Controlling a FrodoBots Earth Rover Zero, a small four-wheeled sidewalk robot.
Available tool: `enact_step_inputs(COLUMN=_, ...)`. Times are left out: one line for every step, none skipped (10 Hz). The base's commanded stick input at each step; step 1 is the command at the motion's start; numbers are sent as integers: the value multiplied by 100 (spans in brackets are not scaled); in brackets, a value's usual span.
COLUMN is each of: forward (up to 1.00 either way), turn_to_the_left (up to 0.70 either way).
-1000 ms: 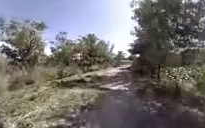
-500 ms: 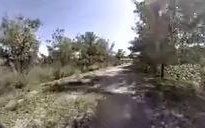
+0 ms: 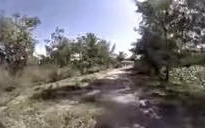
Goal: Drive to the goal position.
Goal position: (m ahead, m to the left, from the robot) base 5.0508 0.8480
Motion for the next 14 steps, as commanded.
enact_step_inputs(forward=70, turn_to_the_left=0)
enact_step_inputs(forward=70, turn_to_the_left=0)
enact_step_inputs(forward=70, turn_to_the_left=0)
enact_step_inputs(forward=70, turn_to_the_left=0)
enact_step_inputs(forward=70, turn_to_the_left=-14)
enact_step_inputs(forward=70, turn_to_the_left=-35)
enact_step_inputs(forward=70, turn_to_the_left=-35)
enact_step_inputs(forward=70, turn_to_the_left=-35)
enact_step_inputs(forward=70, turn_to_the_left=-35)
enact_step_inputs(forward=70, turn_to_the_left=-35)
enact_step_inputs(forward=70, turn_to_the_left=-35)
enact_step_inputs(forward=70, turn_to_the_left=-24)
enact_step_inputs(forward=70, turn_to_the_left=-6)
enact_step_inputs(forward=70, turn_to_the_left=0)
